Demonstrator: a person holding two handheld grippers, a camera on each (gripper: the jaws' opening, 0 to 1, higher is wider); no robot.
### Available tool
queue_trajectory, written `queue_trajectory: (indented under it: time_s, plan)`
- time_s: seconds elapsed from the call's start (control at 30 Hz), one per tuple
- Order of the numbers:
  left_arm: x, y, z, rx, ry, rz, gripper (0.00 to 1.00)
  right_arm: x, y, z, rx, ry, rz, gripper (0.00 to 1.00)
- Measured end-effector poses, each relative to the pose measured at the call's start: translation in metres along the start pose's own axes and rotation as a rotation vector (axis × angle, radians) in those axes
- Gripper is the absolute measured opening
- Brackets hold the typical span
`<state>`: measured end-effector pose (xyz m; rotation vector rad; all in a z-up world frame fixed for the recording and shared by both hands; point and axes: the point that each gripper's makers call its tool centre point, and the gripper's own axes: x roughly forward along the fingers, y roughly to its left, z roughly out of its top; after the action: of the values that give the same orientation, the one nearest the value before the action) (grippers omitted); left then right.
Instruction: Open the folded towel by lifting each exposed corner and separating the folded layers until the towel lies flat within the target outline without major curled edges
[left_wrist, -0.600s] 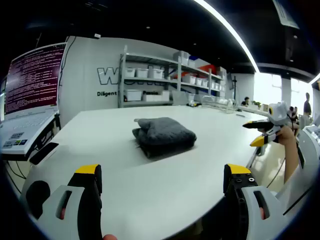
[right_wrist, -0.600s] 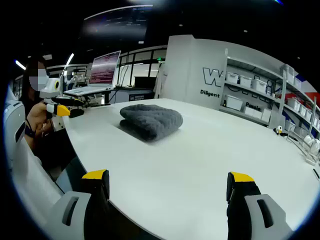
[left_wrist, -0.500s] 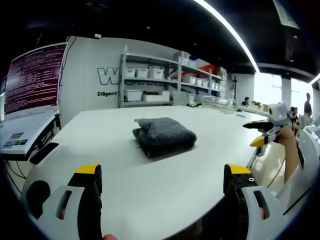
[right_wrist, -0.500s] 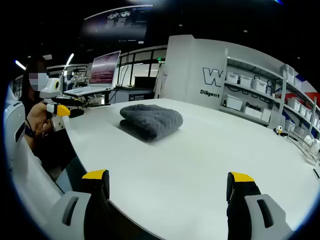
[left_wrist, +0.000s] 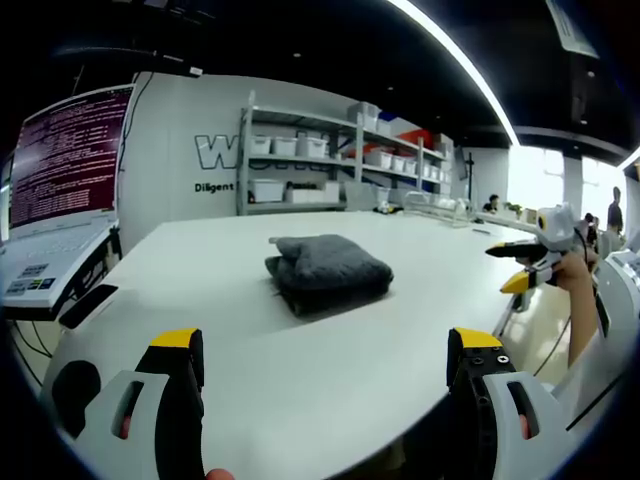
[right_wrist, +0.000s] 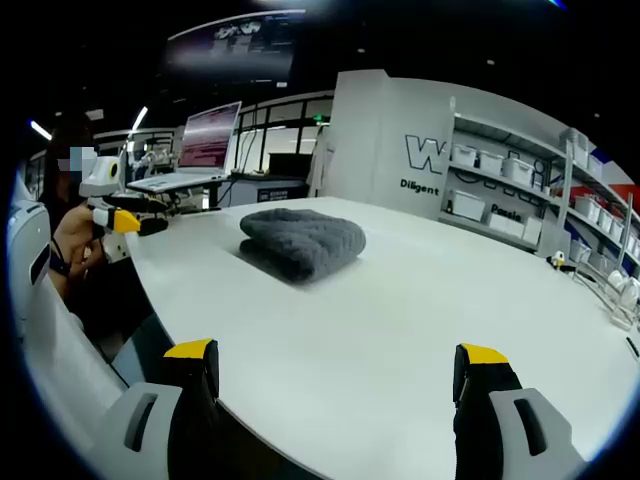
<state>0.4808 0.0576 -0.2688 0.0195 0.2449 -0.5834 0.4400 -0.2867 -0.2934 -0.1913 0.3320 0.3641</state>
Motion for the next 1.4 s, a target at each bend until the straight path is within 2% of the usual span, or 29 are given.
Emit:
queue_trajectory:
  time_s: [1.4]
  plan:
    - [-0.0013, -0.0045, 0.0038, 0.015, 0.003, -0.003, 0.99, -0.0008, -0.0046, 0.0008, 0.011, -0.003, -0.009, 0.99]
